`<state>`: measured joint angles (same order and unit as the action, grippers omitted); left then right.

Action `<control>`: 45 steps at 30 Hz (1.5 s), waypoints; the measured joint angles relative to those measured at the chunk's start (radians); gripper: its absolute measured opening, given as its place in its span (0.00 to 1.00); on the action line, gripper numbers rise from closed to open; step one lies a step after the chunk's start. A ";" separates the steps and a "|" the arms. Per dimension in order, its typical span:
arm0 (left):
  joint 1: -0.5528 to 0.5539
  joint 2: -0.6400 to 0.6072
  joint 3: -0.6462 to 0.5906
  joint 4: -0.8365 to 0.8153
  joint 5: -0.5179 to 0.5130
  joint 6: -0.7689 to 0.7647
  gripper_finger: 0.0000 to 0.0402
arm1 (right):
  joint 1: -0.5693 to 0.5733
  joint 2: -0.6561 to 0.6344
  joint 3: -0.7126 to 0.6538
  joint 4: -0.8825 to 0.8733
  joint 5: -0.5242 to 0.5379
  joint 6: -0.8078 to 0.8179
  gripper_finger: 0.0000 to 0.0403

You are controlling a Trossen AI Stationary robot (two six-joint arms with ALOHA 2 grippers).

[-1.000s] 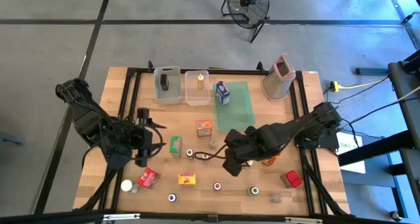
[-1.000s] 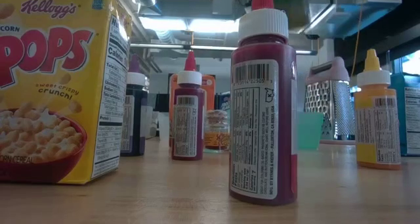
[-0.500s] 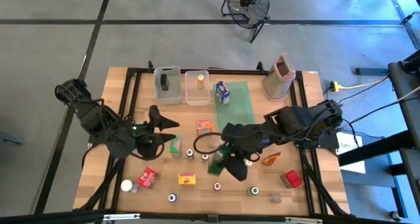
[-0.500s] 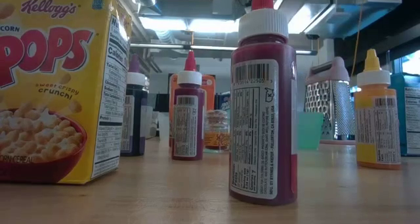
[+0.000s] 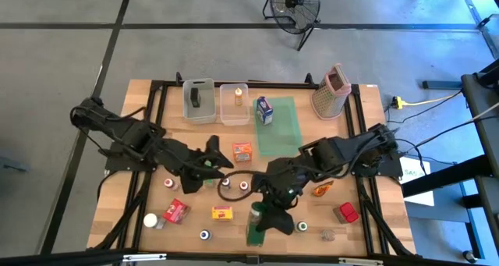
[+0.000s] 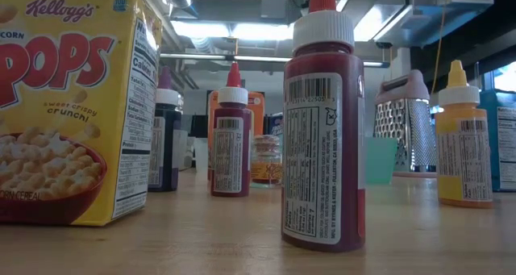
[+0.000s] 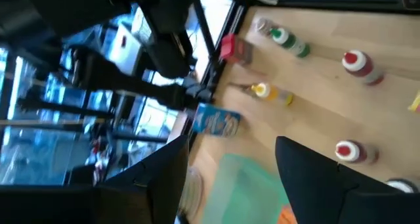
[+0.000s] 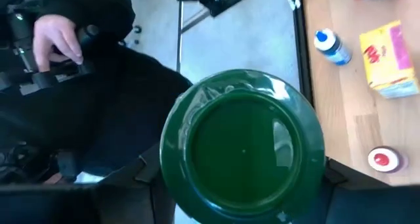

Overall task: Pick & Place Kitchen Items
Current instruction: Put the green spice bottle into the gray bin

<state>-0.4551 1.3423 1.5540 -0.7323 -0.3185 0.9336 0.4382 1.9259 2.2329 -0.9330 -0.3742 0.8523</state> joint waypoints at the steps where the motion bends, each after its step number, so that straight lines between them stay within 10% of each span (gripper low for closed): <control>1: 0.002 0.005 0.000 0.016 0.009 0.015 0.55 | -0.001 0.007 0.000 0.001 -0.008 0.000 0.51; 7: -0.011 0.016 0.000 0.082 0.009 -0.026 0.55 | -0.002 0.036 0.000 0.029 -0.016 -0.029 0.51; 24: -0.015 0.011 0.000 -0.218 0.070 -1.038 0.55 | -0.008 -0.005 -0.001 -0.041 0.360 -0.263 0.51; 37: 0.046 -0.030 0.000 -0.063 0.089 -1.071 0.55 | -0.033 -0.021 -0.001 -0.120 0.713 -0.416 0.51; 45: 0.100 -0.013 0.000 0.010 0.102 -1.141 0.55 | -0.043 -0.021 -0.001 -0.118 0.740 -0.476 0.51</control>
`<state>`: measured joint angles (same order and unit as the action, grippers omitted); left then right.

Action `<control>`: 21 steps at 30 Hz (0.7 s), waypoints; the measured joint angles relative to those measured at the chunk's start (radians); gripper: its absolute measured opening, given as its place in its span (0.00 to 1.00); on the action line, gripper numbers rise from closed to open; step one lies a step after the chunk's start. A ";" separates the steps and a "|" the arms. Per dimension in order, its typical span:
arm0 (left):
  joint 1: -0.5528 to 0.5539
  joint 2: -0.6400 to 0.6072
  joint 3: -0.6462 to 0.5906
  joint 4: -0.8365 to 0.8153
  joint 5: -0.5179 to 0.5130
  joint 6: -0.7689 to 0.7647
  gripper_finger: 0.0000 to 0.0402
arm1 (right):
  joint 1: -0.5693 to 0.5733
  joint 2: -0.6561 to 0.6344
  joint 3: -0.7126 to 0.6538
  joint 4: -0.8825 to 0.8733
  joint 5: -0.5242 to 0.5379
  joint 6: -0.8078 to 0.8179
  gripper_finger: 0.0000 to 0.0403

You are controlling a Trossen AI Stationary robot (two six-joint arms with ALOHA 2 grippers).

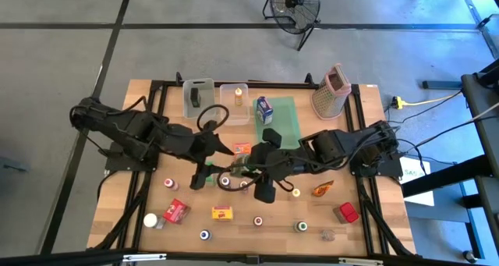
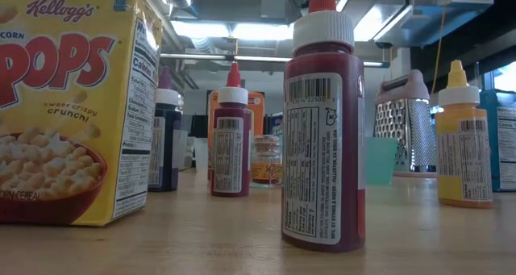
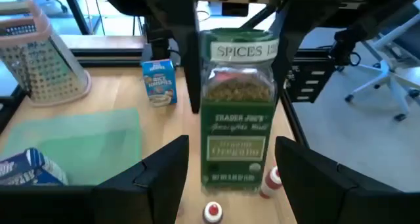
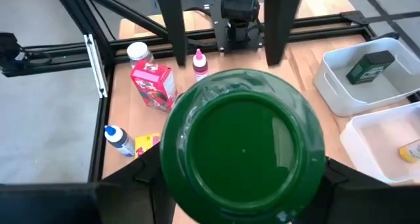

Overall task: Pick & Place Kitchen Items
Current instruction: Put the green spice bottle into the gray bin

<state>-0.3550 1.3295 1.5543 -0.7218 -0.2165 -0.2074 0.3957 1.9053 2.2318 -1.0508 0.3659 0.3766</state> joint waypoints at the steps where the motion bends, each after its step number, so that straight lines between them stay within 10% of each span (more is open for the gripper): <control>1: -0.002 0.003 0.000 0.006 0.001 0.001 0.55 | -0.001 0.000 0.000 0.000 0.000 -0.003 0.51; 21: -0.003 0.003 0.000 0.012 0.033 0.055 0.66 | -0.001 0.000 0.000 -0.059 -0.011 -0.006 0.51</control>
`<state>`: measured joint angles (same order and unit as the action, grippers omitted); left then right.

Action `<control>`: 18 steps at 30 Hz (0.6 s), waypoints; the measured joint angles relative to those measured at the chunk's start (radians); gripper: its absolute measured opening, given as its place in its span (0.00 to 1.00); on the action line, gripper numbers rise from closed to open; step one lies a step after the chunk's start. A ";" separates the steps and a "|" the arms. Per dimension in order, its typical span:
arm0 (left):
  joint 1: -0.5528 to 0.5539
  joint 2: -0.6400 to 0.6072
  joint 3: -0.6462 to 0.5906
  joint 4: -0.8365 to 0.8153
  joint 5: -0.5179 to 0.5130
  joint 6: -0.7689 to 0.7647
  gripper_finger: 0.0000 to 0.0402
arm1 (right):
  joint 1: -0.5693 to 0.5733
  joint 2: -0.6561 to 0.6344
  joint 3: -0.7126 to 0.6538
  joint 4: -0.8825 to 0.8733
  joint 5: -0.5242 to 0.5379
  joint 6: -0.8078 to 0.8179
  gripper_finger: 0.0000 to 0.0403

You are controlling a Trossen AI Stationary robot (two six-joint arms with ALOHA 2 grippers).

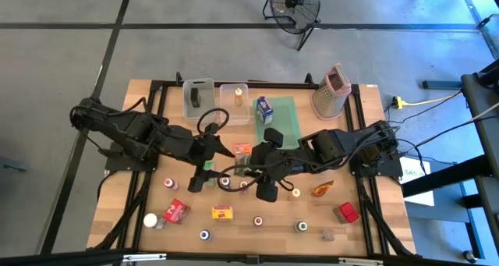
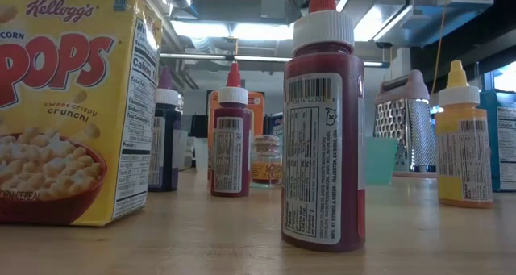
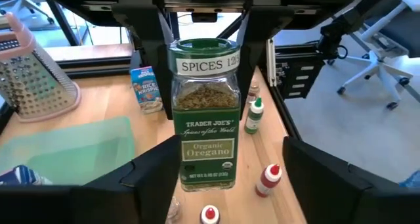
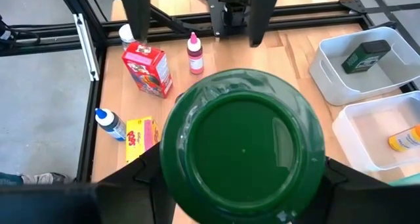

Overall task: Pick & Place Kitchen Items
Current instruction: Put the green spice bottle into the gray bin

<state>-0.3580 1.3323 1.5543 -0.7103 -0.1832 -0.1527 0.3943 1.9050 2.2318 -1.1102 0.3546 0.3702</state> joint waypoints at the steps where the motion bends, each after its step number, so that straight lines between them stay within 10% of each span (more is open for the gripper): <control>1: 0.000 0.000 0.000 0.000 0.000 -0.001 0.69 | 0.000 0.000 0.000 -0.001 0.000 0.000 0.51; 18: 0.001 0.050 0.000 -0.022 -0.061 0.010 0.84 | -0.017 0.000 0.000 -0.003 0.013 -0.023 0.51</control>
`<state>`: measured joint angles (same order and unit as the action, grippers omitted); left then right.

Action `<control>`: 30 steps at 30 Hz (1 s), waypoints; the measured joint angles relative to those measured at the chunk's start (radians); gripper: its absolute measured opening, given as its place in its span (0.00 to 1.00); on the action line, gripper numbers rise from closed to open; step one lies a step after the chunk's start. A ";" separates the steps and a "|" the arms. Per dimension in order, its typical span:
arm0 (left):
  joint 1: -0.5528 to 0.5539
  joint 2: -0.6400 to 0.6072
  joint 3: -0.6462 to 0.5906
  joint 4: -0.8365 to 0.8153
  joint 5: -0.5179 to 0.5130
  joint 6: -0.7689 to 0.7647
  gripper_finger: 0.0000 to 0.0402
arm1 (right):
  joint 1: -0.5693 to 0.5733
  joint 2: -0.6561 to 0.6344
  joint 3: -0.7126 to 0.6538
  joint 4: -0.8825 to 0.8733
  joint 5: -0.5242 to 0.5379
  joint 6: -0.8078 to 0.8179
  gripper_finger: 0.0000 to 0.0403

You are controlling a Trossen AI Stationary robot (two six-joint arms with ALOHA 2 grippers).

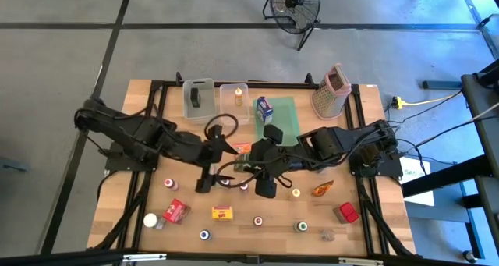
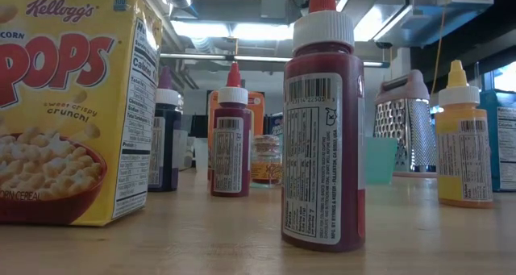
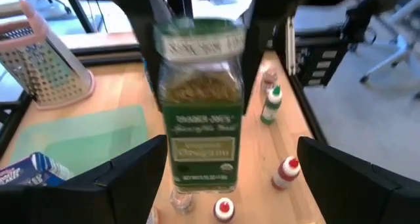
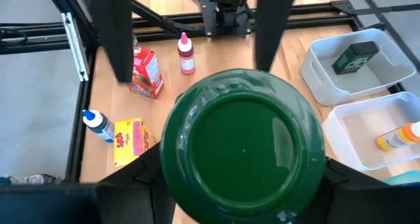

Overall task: Pick & Place Kitchen Items
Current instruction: Put the green spice bottle into the gray bin

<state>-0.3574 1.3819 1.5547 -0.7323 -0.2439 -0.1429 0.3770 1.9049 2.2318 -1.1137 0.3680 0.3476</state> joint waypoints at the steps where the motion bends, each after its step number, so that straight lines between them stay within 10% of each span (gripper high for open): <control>1: 0.003 0.007 0.000 -0.004 0.000 0.004 0.84 | -0.002 0.000 0.000 0.001 0.003 -0.010 0.51; 30: 0.052 0.028 0.000 0.057 -0.078 0.102 0.77 | -0.031 -0.001 0.069 0.025 -0.013 -0.082 0.51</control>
<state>-0.3054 1.4101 1.5547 -0.6750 -0.3218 -0.0408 0.3459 1.9038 2.3013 -1.0885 0.3551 0.2656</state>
